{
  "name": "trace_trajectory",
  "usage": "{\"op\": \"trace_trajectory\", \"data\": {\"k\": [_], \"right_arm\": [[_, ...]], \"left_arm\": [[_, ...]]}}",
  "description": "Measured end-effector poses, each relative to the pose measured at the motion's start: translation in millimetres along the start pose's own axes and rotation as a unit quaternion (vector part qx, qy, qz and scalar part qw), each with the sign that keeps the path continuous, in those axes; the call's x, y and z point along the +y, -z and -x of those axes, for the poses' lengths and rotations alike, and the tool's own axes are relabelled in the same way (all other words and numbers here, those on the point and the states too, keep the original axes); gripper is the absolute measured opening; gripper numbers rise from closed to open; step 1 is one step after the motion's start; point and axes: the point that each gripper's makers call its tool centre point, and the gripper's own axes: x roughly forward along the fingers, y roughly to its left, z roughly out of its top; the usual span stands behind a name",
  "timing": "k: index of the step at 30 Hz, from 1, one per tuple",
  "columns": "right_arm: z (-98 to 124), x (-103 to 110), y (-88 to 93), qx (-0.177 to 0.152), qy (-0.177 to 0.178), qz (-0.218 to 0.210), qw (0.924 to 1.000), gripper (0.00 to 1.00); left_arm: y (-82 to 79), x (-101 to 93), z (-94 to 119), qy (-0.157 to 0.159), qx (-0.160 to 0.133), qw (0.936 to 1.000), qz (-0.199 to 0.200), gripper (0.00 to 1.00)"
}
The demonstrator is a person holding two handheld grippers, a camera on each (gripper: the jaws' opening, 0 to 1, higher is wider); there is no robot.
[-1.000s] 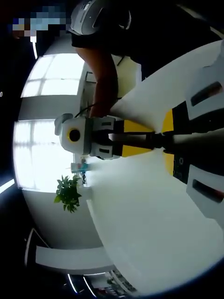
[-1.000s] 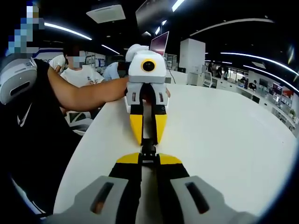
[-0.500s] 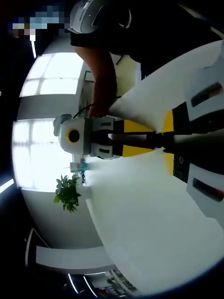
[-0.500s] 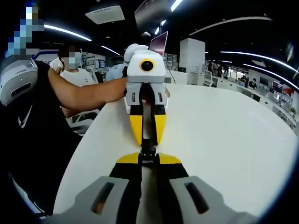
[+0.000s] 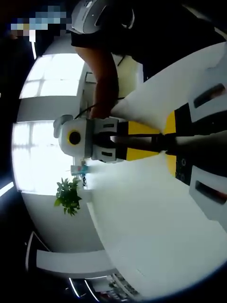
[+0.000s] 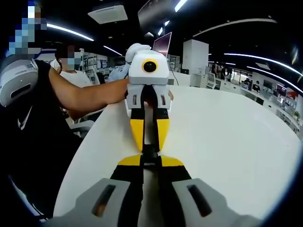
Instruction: Snap the two parts of the plastic buckle together until the buckle closes and remains connected.
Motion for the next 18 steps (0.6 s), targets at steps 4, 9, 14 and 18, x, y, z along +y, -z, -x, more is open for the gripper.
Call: {"op": "trace_trajectory", "data": {"k": [4,9,14,18], "right_arm": [[1.1,-0.9,-0.1,0.000,0.000,0.000,1.0000,0.08],[1.9,-1.4,-0.3,0.000,0.000,-0.002,1.0000,0.09],[2.6,-2.0,-0.5,0.000,-0.001,-0.003,1.0000,0.09],[3.0,-2.7,-0.6,0.000,-0.002,-0.003,1.0000,0.09]], "left_arm": [[-0.6,0.5,-0.4,0.001,-0.002,1.0000,0.001,0.08],[-1.3,0.2,-0.5,0.000,-0.002,1.0000,0.000,0.09],[-2.4,0.5,-0.6,0.000,-0.002,1.0000,-0.002,0.09],[-3.3,0.4,-0.6,0.000,-0.002,1.0000,-0.003,0.09]]}}
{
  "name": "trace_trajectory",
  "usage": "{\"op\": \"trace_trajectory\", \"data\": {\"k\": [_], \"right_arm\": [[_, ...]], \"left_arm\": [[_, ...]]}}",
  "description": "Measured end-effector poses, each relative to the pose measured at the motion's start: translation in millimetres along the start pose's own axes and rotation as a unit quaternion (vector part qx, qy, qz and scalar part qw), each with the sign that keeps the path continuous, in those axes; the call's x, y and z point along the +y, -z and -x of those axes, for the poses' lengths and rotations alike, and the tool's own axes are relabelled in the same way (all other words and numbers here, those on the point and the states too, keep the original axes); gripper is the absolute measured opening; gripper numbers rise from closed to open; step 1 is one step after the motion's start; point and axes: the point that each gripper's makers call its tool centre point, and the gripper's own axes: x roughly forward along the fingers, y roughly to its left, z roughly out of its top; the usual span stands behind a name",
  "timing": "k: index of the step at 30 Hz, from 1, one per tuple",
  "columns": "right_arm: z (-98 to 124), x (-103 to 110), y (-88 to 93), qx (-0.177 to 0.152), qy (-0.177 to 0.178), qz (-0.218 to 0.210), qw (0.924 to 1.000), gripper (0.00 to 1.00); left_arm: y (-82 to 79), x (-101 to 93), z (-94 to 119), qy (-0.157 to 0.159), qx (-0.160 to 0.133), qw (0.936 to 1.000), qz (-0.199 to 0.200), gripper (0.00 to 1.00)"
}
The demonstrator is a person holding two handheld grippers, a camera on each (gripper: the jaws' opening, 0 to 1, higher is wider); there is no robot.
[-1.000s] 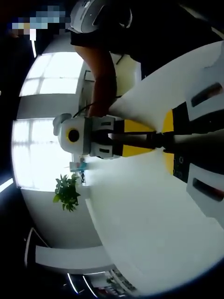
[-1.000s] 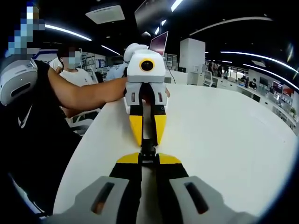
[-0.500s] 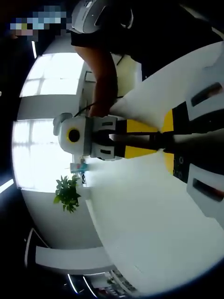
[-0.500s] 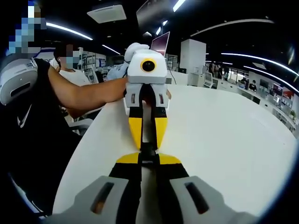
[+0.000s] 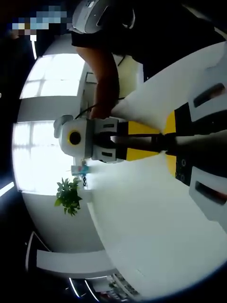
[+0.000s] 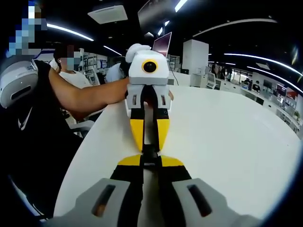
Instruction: Snap the two parts of the plastic buckle together until the buckle closes and remains connected.
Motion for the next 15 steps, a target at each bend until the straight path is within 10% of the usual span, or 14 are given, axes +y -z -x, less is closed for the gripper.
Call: {"op": "trace_trajectory", "data": {"k": [15], "right_arm": [[0.8,-3.9,0.0,0.000,-0.002,-0.002,1.0000,0.09]], "left_arm": [[-2.6,-0.7,0.6,0.002,-0.003,1.0000,-0.008,0.10]]}}
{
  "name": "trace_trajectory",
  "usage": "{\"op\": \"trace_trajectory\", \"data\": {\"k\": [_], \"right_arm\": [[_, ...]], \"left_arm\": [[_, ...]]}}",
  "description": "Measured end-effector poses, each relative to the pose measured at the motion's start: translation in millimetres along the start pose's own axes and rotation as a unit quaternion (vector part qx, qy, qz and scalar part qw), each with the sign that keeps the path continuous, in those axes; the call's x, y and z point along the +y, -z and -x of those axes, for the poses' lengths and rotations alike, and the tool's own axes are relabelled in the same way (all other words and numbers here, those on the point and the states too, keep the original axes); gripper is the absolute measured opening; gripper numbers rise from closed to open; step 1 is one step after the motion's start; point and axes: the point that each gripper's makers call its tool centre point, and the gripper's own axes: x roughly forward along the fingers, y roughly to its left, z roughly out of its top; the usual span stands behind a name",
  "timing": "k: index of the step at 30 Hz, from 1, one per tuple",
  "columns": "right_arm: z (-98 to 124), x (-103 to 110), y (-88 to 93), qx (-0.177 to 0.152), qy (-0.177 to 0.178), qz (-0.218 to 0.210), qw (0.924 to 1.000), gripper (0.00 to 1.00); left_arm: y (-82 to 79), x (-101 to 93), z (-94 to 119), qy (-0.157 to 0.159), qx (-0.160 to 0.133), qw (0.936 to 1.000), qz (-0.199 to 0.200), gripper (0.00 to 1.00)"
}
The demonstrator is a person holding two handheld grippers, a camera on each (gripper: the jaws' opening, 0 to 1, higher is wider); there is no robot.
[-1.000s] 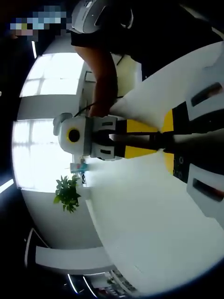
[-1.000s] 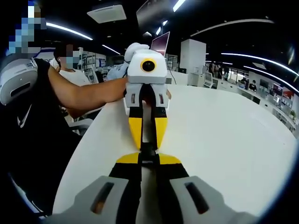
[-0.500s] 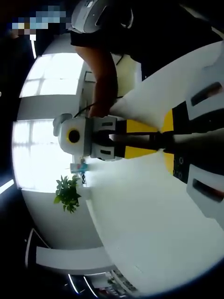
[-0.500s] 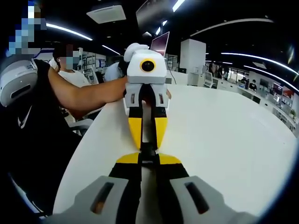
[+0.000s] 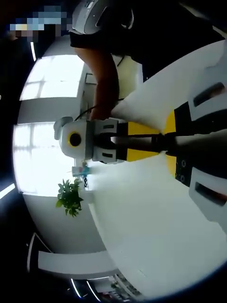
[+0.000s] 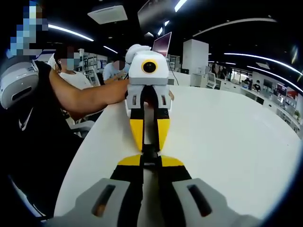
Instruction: Snap the two parts of the plastic buckle together until the buckle closes and remains connected.
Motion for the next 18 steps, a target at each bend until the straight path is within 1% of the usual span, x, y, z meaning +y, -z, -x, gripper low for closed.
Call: {"op": "trace_trajectory", "data": {"k": [5,12,16,17,18], "right_arm": [[-0.2,-0.5,-0.2,0.001,0.001,0.001,1.0000,0.09],[-0.3,-0.9,-0.3,0.001,0.002,0.001,1.0000,0.09],[-0.4,0.3,-0.6,0.001,0.000,0.000,1.0000,0.09],[-0.5,0.3,-0.5,0.001,0.000,0.000,1.0000,0.09],[-0.6,-0.3,-0.6,0.001,0.001,0.001,1.0000,0.09]], "left_arm": [[-0.7,-0.7,0.2,-0.001,-0.003,0.9999,-0.017,0.11],[-1.3,0.2,0.5,-0.003,-0.005,0.9998,-0.017,0.11],[-1.8,2.9,1.1,-0.006,-0.008,0.9997,-0.022,0.16],[-2.0,3.3,1.4,-0.007,-0.009,0.9996,-0.025,0.18],[-2.8,3.2,1.5,-0.007,-0.012,0.9996,-0.025,0.23]]}}
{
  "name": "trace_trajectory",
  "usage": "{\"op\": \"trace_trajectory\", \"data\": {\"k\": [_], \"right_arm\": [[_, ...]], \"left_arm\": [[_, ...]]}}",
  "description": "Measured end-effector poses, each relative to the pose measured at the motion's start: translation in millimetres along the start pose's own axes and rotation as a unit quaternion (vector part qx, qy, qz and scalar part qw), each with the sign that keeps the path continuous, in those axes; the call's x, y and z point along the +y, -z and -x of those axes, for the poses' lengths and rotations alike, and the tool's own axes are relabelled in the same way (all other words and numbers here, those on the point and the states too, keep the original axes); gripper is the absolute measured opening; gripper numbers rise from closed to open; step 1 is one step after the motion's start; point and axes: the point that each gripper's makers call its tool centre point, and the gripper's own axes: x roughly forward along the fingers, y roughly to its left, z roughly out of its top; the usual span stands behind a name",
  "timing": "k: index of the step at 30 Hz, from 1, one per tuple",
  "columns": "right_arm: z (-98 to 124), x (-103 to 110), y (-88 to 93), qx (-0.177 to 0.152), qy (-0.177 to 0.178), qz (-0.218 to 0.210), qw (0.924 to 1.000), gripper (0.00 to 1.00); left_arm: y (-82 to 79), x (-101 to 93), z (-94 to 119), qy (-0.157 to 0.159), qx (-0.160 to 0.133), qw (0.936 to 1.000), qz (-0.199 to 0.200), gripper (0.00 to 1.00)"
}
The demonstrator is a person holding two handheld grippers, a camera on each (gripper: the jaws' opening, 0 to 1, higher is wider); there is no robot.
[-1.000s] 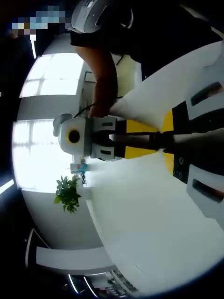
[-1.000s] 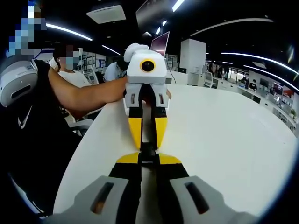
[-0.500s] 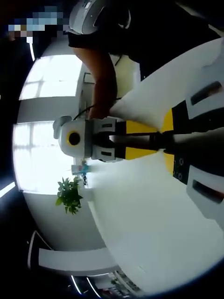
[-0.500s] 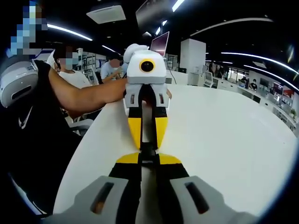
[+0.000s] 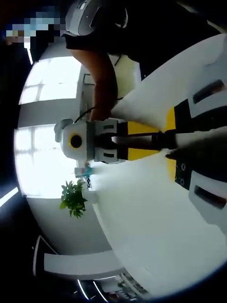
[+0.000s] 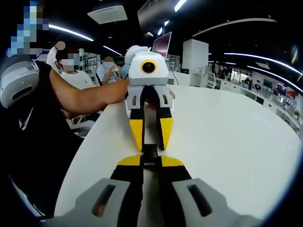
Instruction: Snap the two parts of the plastic buckle together until the buckle closes and remains connected.
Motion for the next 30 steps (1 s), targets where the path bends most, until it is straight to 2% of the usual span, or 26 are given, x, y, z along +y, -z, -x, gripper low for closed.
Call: {"op": "trace_trajectory", "data": {"k": [2,4,5,8,9,11,14,16,18,21,22,25,30], "right_arm": [[0.0,-0.7,0.2,0.000,0.001,0.000,1.0000,0.09],[0.5,-2.3,-0.5,-0.002,0.004,0.000,1.0000,0.09],[0.9,-3.0,-1.3,-0.004,0.007,0.001,1.0000,0.09],[2.6,-6.2,-4.4,-0.011,0.015,-0.003,0.9998,0.09],[2.7,-6.7,-4.9,-0.012,0.016,-0.002,0.9998,0.09],[2.7,-7.8,-4.6,-0.012,0.019,-0.003,0.9997,0.09],[1.9,-8.1,-4.2,-0.010,0.021,-0.003,0.9997,0.09],[1.9,-8.5,-4.6,-0.011,0.022,-0.002,0.9997,0.09],[2.2,-8.8,-5.3,-0.012,0.023,-0.002,0.9997,0.09],[3.0,-10.8,-7.3,-0.016,0.030,0.000,0.9994,0.09],[3.4,-11.7,-8.1,-0.018,0.032,0.001,0.9993,0.09],[4.9,-16.4,-11.0,-0.024,0.044,0.002,0.9987,0.09],[8.5,-25.6,-15.2,-0.033,0.070,0.004,0.9970,0.09]], "left_arm": [[-4.3,0.2,-0.1,0.001,-0.013,0.9999,0.004,0.35],[-15.3,4.4,-1.2,-0.009,-0.048,0.9988,0.007,0.64],[-16.2,5.3,-1.0,-0.010,-0.052,0.9985,0.012,0.75],[-25.0,13.5,1.5,-0.031,-0.078,0.9964,0.004,0.95],[-32.4,15.9,2.5,-0.038,-0.103,0.9940,-0.005,1.00],[-32.2,18.0,5.7,-0.046,-0.102,0.9937,-0.008,1.00],[-38.0,33.8,12.7,-0.093,-0.113,0.9889,-0.028,1.00],[-40.1,39.3,18.5,-0.106,-0.116,0.9874,-0.021,1.00],[-42.4,56.8,27.7,-0.160,-0.113,0.9794,-0.050,1.00],[-46.5,61.7,34.2,-0.174,-0.125,0.9761,-0.040,1.00],[-50.7,67.2,39.1,-0.193,-0.130,0.9711,-0.054,1.00],[-54.1,69.1,44.4,-0.194,-0.143,0.9694,-0.043,1.00],[-49.3,75.0,43.9,-0.207,-0.131,0.9686,-0.043,1.00]]}}
